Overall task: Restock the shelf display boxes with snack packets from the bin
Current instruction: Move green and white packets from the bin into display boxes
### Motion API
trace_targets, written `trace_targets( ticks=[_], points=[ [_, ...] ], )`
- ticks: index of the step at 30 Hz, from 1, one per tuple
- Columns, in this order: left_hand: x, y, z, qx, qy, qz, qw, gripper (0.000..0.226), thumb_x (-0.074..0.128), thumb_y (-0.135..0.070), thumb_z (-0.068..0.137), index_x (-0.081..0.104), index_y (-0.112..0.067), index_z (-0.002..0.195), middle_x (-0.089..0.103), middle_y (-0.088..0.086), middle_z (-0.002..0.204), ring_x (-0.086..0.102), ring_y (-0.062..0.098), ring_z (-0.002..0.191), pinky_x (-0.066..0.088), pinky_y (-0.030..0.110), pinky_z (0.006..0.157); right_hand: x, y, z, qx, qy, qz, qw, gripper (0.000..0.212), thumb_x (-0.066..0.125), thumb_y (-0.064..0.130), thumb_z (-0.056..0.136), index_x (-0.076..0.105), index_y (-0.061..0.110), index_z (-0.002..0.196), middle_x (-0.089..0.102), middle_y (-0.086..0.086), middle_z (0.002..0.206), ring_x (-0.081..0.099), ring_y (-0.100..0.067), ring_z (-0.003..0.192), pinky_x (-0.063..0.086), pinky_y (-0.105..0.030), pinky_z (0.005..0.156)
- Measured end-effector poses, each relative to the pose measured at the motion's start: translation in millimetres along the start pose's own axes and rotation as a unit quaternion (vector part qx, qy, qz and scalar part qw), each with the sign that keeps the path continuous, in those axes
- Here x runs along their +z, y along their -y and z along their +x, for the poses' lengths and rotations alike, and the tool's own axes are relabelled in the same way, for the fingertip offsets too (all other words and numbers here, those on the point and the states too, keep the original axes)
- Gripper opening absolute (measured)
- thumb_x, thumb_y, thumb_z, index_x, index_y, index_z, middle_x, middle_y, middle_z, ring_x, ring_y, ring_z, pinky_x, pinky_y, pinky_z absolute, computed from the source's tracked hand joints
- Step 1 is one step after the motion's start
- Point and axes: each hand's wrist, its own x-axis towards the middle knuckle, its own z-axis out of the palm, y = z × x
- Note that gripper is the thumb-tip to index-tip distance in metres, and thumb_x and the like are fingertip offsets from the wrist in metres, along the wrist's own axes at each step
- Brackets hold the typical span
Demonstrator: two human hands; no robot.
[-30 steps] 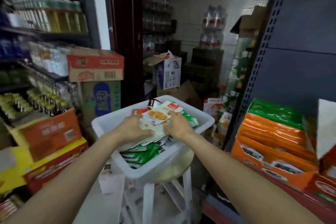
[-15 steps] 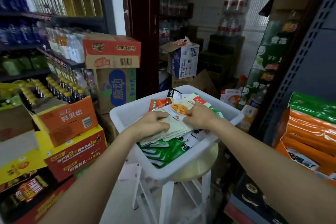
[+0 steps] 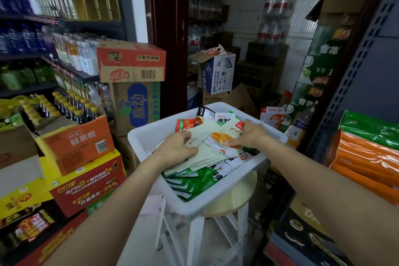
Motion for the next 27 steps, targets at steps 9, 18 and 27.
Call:
trace_targets(
  ticks=[9, 18, 27],
  points=[
    [-6.3, -15.9, -24.7, 0.056, -0.245, 0.012, 0.968, 0.028, 0.038, -0.014, 0.098, 0.066, -0.007, 0.098, 0.066, 0.017, 0.076, 0.062, 0.034, 0.07, 0.045, 0.036, 0.059, -12.7, 5.3, -26.8, -0.014, -0.15, 0.243, 0.958, 0.023, 0.056, 0.012, 0.093, 0.06, 0.003, 0.114, 0.062, -0.014, 0.113, 0.058, -0.027, 0.105, 0.048, -0.034, 0.08],
    [-47.8, -101.2, -57.6, 0.08, -0.306, -0.282, 0.906, 0.02, 0.048, -0.016, 0.097, 0.066, -0.009, 0.098, 0.065, 0.002, 0.088, 0.059, 0.014, 0.081, 0.047, 0.03, 0.074, -86.3, -5.8, -113.1, -0.079, -0.192, 0.498, 0.842, 0.012, 0.052, 0.012, 0.094, 0.059, 0.006, 0.102, 0.064, -0.011, 0.094, 0.061, -0.023, 0.087, 0.054, -0.042, 0.07],
    [-11.9, -187.3, -104.5, 0.122, -0.181, -0.29, 0.932, 0.015, 0.052, -0.016, 0.095, 0.064, -0.012, 0.087, 0.068, 0.011, 0.094, 0.062, 0.026, 0.091, 0.049, 0.04, 0.084, -133.1, -71.3, -224.8, -0.085, -0.141, 0.622, 0.766, 0.022, 0.046, 0.035, 0.097, 0.06, 0.018, 0.091, 0.067, -0.005, 0.085, 0.063, -0.023, 0.084, 0.053, -0.036, 0.069]
  ],
)
